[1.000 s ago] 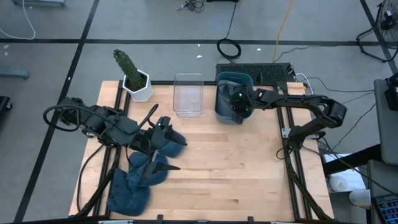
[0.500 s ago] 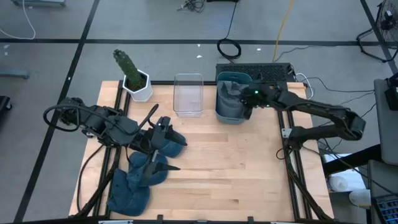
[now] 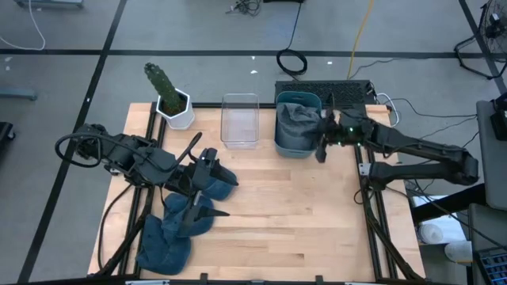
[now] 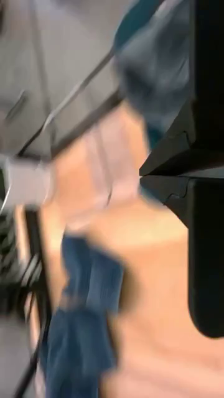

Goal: Pick & Place hat
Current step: Put the top blue cap into the transparent bin

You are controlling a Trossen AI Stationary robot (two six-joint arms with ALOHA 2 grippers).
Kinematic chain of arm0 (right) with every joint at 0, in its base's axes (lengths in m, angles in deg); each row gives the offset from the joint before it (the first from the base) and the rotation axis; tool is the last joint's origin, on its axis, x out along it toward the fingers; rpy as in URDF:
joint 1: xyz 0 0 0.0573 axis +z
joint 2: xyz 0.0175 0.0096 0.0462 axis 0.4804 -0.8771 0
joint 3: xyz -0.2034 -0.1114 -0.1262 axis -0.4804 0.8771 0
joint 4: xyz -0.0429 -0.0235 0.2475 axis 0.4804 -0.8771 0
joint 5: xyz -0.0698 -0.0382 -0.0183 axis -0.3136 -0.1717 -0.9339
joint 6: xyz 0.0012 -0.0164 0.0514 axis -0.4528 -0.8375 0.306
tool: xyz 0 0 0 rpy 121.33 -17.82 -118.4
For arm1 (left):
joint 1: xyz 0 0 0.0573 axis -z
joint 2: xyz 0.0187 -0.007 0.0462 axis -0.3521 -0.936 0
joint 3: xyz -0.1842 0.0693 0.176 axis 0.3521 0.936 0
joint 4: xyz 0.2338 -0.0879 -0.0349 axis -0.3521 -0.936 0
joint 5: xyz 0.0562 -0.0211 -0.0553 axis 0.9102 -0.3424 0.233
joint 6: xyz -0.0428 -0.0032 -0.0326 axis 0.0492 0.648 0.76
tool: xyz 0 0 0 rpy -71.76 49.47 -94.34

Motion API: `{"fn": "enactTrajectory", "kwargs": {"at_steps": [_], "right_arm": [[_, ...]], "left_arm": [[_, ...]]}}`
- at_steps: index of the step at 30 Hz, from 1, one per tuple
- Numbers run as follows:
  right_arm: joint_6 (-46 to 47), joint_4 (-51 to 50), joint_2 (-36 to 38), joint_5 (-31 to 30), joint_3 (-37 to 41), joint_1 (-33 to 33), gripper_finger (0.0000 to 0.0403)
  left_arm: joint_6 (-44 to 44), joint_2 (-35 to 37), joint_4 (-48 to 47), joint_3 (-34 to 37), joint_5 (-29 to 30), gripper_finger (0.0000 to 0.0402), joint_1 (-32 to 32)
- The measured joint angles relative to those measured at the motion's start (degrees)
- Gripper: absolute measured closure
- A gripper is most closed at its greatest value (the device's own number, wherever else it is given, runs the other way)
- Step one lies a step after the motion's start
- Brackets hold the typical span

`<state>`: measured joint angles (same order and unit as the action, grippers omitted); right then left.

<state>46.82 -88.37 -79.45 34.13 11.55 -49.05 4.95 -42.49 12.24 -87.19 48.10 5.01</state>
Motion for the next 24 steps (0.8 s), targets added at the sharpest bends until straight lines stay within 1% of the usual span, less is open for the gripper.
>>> {"fn": "enactTrajectory", "kwargs": {"at_steps": [2,4,8,13,18,24], "right_arm": [[0.0,3.4,1.1,3.1,2.1,2.4,0.0403],[0.0,7.6,2.1,4.8,4.5,4.7,0.0403],[0.0,12.4,5.3,4.5,8.5,7.7,0.0403],[0.2,14.2,10.1,4.5,12.5,9.9,0.0403],[-0.2,22.4,15.3,4.5,19.0,11.3,0.0403],[0.3,24.1,20.8,4.9,20.6,11.1,0.0403]], "left_arm": [[0.0,0.0,0.0,0.0,0.0,0.0033,0.0],[0.0,0.0,0.0,0.0,0.0,0.0029,0.0],[0.0,0.0,0.0,0.0,0.0,0.0029,0.0],[0.0,0.0,0.0,0.0,0.0,0.0038,0.0],[0.0,0.0,0.0,0.0,0.0,0.004,0.0],[0.0,0.0,0.0,0.0,0.0,0.0028,0.0]]}}
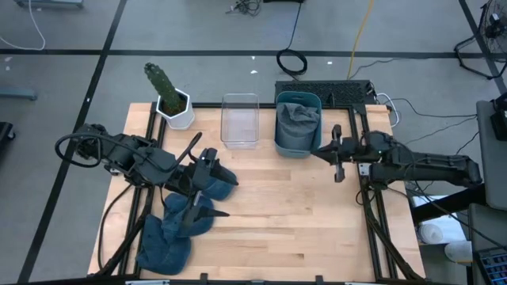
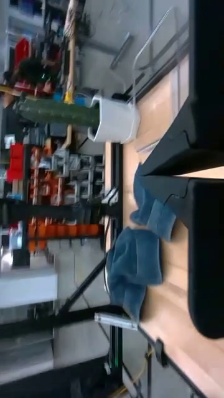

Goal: Pick & Place hat
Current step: Put the top blue cap into the transparent bin

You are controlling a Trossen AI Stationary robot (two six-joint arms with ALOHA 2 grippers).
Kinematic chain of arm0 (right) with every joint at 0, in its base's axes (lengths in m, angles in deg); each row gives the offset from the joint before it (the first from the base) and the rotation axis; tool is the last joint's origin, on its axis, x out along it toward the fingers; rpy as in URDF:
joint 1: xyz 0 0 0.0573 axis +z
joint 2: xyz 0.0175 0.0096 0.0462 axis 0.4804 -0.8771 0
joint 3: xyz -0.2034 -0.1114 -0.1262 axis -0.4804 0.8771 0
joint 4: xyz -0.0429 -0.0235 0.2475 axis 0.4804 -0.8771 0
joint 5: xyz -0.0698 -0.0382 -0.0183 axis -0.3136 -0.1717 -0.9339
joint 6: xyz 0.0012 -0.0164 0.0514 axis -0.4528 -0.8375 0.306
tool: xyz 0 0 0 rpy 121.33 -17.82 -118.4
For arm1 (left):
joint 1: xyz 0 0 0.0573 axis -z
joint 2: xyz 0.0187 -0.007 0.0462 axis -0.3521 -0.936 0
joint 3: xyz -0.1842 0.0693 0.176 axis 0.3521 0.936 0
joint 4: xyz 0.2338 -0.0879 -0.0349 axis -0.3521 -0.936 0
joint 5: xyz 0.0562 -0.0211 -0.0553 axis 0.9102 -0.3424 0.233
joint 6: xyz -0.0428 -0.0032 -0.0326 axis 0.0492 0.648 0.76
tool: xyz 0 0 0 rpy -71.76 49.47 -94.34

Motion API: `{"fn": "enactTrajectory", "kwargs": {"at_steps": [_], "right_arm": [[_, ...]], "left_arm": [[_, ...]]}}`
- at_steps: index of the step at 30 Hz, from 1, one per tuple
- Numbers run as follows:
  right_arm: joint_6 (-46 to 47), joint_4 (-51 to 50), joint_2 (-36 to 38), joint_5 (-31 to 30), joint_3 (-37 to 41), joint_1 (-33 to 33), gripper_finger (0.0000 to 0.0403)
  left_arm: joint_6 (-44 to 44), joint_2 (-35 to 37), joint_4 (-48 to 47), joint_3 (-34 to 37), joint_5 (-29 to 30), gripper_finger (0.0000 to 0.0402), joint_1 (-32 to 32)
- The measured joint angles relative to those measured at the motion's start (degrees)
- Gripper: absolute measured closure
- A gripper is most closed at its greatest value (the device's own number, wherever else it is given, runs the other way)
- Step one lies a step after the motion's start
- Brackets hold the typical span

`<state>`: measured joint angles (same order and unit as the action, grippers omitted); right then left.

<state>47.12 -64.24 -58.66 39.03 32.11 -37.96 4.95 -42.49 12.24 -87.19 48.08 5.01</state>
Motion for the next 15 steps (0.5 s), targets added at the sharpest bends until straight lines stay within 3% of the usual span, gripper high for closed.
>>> {"fn": "enactTrajectory", "kwargs": {"at_steps": [6,9,15], "right_arm": [[-5.8,1.2,4.9,10.4,1.5,0.0,0.0403],[-7.1,1.0,8.2,9.5,3.4,0.0,0.0403],[-7.9,0.9,14.9,0.5,7.3,0.0,0.0403]], "left_arm": [[0.0,0.0,0.0,0.0,0.0,0.003,0.0],[-0.2,0.0,0.3,0.0,0.0,0.0036,0.0],[-9.5,0.0,6.9,0.0,0.0,0.0043,-0.7]]}}
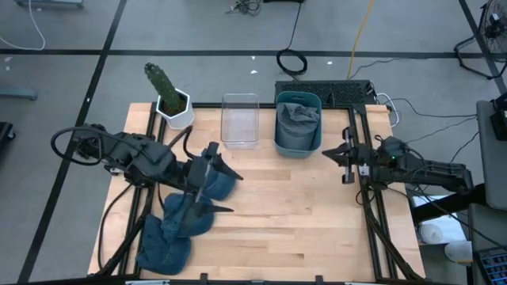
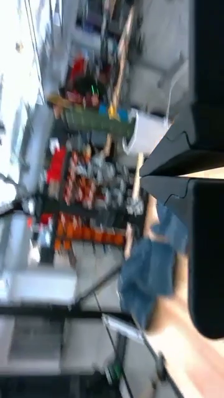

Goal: Pick & Place hat
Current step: Put the top blue cap into the transparent bin

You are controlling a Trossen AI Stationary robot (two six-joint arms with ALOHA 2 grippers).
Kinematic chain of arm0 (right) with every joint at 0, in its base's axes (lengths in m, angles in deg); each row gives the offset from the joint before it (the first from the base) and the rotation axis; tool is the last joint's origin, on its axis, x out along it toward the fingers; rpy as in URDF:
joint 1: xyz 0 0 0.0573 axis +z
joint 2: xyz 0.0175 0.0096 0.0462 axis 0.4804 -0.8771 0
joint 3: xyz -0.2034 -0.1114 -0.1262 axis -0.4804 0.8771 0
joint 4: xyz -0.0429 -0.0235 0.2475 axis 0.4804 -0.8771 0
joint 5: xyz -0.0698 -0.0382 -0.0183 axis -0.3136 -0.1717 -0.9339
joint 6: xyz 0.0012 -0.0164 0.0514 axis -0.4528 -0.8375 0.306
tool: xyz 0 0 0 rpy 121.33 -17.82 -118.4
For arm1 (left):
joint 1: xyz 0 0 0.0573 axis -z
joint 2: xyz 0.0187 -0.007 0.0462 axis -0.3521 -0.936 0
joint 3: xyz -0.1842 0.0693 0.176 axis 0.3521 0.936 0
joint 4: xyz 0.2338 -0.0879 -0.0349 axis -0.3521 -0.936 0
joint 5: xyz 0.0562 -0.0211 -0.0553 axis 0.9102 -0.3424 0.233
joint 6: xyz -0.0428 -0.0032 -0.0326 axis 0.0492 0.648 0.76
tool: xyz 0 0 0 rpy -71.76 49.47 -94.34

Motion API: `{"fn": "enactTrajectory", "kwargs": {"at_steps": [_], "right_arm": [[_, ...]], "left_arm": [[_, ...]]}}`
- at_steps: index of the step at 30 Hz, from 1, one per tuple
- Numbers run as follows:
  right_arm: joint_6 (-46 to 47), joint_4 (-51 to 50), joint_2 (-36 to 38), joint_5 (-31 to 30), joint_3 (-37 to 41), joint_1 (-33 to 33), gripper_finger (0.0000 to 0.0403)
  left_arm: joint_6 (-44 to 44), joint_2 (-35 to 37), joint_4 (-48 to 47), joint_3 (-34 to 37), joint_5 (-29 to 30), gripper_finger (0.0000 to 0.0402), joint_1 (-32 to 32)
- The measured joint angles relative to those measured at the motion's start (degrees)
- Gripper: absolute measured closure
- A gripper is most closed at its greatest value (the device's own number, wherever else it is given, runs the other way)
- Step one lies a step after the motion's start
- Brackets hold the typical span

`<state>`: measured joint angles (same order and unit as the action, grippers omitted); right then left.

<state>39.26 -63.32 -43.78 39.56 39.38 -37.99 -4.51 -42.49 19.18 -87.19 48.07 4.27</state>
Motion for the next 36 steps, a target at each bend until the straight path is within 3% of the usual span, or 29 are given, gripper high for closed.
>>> {"fn": "enactTrajectory", "kwargs": {"at_steps": [4,9,16,20,24,28,36], "right_arm": [[0.2,0.1,2.7,-5.4,1.9,0.0,0.0403],[1.5,0.4,3.8,-5.4,3.4,0.0,0.0403],[7.7,0.0,3.8,-5.4,3.7,0.0,0.0403],[9.6,-0.4,3.8,-5.3,3.7,0.0,0.0403],[10.6,-0.4,3.8,-5.2,3.7,0.0,0.0403],[10.2,-0.3,3.8,-5.2,3.7,0.0,0.0403],[7.0,1.0,3.7,-5.2,3.7,0.0,0.0403]], "left_arm": [[2.3,0.0,-0.2,0.0,-0.3,0.0039,-0.2],[10.2,0.0,-5.8,0.0,-0.5,0.003,0.4],[16.7,-1.9,-18.9,0.1,-1.0,0.0034,1.4],[25.8,-3.9,-26.9,0.1,-2.2,0.0042,1.8],[36.4,-6.4,-41.2,0.1,-1.9,0.0053,1.4],[46.1,-9.2,-55.4,0.2,3.5,0.0071,1.0],[50.6,-9.6,-54.3,8.8,10.2,0.0113,-0.4]]}}
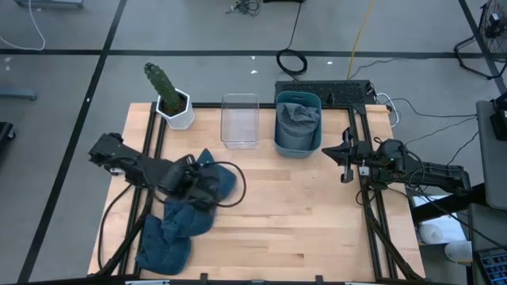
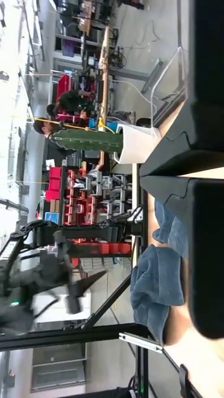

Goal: Pick & Place hat
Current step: Put the top blue cap into the transparent bin

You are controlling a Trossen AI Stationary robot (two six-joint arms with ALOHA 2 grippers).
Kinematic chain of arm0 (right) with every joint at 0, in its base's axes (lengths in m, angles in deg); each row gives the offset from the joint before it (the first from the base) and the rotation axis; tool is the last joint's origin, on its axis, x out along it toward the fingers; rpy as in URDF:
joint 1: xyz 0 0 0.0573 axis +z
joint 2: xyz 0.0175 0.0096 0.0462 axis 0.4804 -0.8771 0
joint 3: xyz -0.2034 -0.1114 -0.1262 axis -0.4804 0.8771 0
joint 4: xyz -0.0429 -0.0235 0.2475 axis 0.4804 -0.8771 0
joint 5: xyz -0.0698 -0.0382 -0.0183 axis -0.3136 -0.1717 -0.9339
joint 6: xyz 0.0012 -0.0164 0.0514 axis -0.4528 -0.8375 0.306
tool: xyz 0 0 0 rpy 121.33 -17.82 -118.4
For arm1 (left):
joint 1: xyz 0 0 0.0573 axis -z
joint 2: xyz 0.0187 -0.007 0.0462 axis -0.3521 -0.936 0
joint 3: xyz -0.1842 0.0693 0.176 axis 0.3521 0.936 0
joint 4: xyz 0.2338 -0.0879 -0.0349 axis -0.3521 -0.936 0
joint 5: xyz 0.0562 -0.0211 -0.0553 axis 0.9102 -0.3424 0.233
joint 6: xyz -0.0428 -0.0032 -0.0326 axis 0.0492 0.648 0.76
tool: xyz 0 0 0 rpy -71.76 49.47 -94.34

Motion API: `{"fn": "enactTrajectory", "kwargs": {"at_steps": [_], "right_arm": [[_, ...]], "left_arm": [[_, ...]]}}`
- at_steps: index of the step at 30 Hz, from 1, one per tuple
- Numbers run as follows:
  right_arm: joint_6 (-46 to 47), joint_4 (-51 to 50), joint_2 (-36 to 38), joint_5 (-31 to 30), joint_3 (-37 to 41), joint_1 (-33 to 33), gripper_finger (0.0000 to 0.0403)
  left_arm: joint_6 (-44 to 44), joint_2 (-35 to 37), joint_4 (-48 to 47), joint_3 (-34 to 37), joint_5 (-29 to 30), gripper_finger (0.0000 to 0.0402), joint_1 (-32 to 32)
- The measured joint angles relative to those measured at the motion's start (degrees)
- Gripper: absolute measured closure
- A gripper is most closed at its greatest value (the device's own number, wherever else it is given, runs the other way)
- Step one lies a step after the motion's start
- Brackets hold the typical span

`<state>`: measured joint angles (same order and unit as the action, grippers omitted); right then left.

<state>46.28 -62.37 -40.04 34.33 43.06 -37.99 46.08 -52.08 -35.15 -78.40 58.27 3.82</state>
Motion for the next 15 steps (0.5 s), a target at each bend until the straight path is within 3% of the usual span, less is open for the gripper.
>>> {"fn": "enactTrajectory", "kwargs": {"at_steps": [3,11,15], "right_arm": [[-1.3,0.4,-0.1,-0.1,0.0,0.0,0.0403],[-1.7,2.4,-0.1,-0.1,0.0,0.0,0.0403],[-1.7,2.9,-0.1,-0.1,0.0,0.0,0.0403]], "left_arm": [[5.0,0.2,0.7,5.2,1.7,0.0129,-1.3],[12.0,1.0,2.3,19.9,-1.6,0.0164,-6.7],[11.8,2.5,8.3,28.2,-1.6,0.0174,-9.2]]}}
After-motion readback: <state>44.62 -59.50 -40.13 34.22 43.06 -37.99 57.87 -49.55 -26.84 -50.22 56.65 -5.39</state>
